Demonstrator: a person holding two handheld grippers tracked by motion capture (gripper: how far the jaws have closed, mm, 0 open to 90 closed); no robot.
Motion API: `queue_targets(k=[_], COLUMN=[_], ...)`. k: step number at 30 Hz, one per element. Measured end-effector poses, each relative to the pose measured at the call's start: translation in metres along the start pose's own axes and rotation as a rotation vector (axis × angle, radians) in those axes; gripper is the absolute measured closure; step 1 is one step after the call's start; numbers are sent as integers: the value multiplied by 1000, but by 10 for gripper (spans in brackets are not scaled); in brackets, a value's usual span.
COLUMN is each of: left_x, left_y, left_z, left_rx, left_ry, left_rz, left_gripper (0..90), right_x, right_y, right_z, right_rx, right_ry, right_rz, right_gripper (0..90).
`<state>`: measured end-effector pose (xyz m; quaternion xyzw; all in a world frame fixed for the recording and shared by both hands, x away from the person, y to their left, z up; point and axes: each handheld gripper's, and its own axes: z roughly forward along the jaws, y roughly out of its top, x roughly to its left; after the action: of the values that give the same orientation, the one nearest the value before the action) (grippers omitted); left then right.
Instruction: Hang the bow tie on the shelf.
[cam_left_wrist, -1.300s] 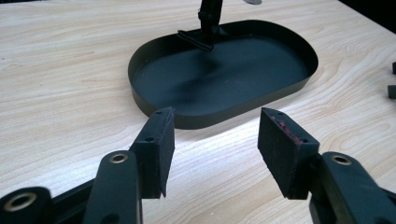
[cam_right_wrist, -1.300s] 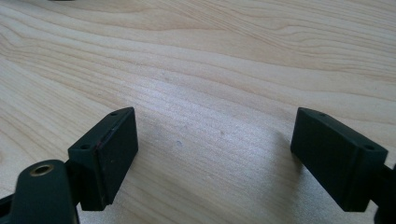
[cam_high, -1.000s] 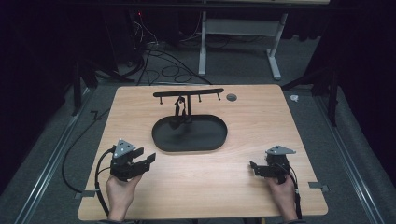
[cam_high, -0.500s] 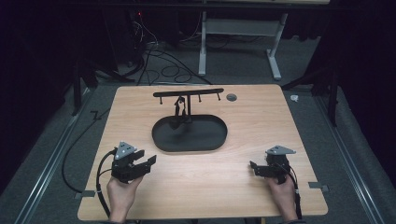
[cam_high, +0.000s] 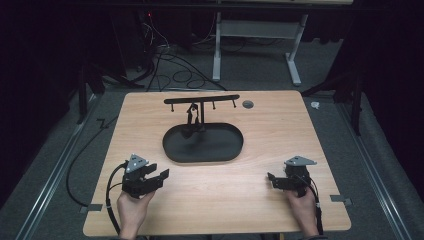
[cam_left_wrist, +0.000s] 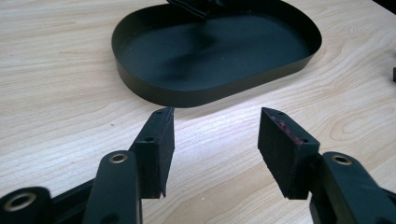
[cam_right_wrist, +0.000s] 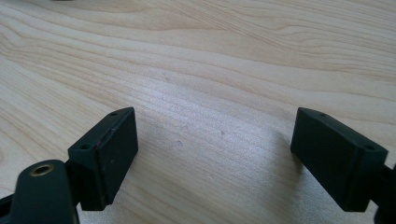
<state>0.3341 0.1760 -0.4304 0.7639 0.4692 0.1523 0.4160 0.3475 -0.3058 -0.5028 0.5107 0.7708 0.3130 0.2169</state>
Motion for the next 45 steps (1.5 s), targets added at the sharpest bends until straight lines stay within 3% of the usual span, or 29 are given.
queue_targets(k=[17, 37, 45], left_x=[-4, -11, -14], left_y=[-7, -20, -28], left_z=[16, 34, 43], left_rx=[39, 37, 43], left_ry=[-8, -28, 10], left_rz=[3, 24, 36], left_gripper=[465, 469, 463], right_x=[0, 0, 0], right_y=[0, 0, 0], right_z=[0, 0, 0], right_rx=[0, -1, -2], right_ry=[0, -1, -1], right_rz=[0, -1, -3], right_gripper=[159, 159, 159])
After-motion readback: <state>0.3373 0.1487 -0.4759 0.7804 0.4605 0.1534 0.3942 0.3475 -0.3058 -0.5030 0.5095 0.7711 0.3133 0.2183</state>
